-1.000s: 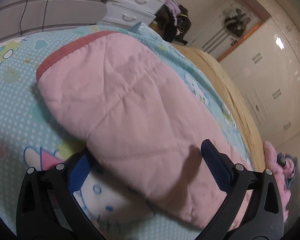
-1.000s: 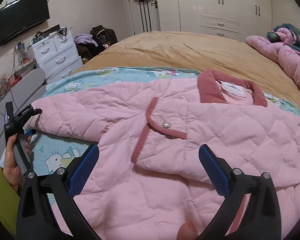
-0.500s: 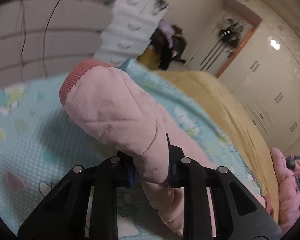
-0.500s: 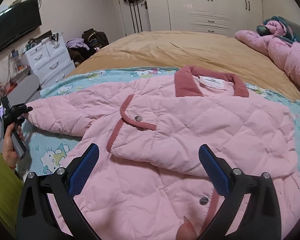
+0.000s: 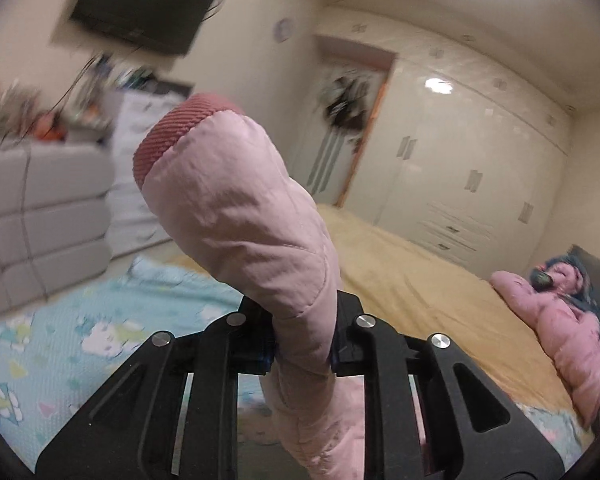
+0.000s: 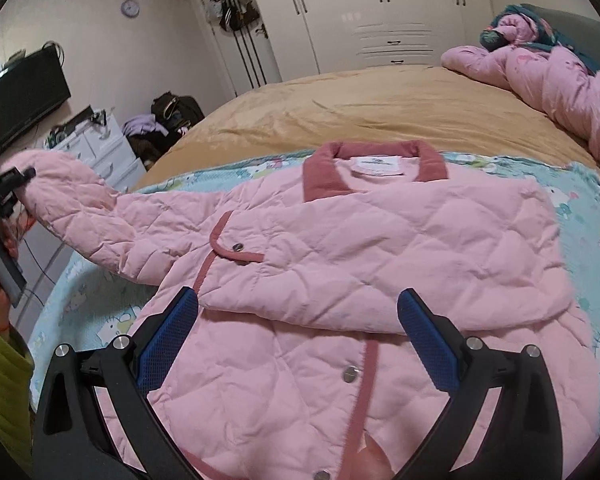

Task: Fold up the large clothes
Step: 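Lift the sleeve cuff up with the left gripper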

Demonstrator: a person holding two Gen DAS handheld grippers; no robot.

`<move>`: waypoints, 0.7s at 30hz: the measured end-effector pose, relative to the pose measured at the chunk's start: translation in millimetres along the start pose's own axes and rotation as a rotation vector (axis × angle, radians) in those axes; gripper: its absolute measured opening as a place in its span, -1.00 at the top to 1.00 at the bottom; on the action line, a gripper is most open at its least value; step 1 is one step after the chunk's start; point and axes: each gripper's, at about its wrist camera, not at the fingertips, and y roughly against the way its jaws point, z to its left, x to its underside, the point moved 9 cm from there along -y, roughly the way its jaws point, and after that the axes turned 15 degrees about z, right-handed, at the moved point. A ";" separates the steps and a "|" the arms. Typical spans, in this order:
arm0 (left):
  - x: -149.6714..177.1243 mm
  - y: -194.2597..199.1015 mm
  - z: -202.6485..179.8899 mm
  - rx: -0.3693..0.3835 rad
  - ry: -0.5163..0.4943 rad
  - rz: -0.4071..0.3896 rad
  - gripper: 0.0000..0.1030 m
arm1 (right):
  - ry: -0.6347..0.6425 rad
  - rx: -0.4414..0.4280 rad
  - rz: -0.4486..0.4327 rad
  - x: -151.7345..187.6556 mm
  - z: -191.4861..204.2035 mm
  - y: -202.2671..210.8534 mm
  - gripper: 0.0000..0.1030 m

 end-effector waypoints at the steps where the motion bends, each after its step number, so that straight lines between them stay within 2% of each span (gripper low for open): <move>1: -0.6 5.5 -14.1 0.012 -0.015 -0.006 0.79 | -0.010 -0.006 -0.007 0.9 -6.6 5.8 -0.92; 5: 2.2 30.9 -83.2 0.061 -0.098 -0.033 0.79 | -0.036 -0.014 -0.035 1.9 -28.0 23.3 -0.92; 9: 18.1 51.7 -151.6 0.106 -0.202 -0.048 0.80 | -0.074 -0.021 -0.068 2.7 -55.9 41.0 -0.92; 13: 49.8 64.7 -220.8 0.139 -0.326 -0.069 0.80 | -0.123 -0.004 -0.099 2.4 -93.0 54.5 -0.92; 15: 65.7 65.3 -241.3 0.142 -0.379 -0.076 0.80 | -0.144 0.001 -0.110 4.0 -109.5 58.0 -0.92; 18: 99.1 57.5 -284.2 0.177 -0.456 -0.045 0.80 | -0.187 0.010 -0.137 13.1 -139.7 64.2 -0.92; 21: 130.6 47.7 -319.2 0.208 -0.509 -0.008 0.80 | -0.256 0.019 -0.126 18.6 -171.2 65.3 -0.92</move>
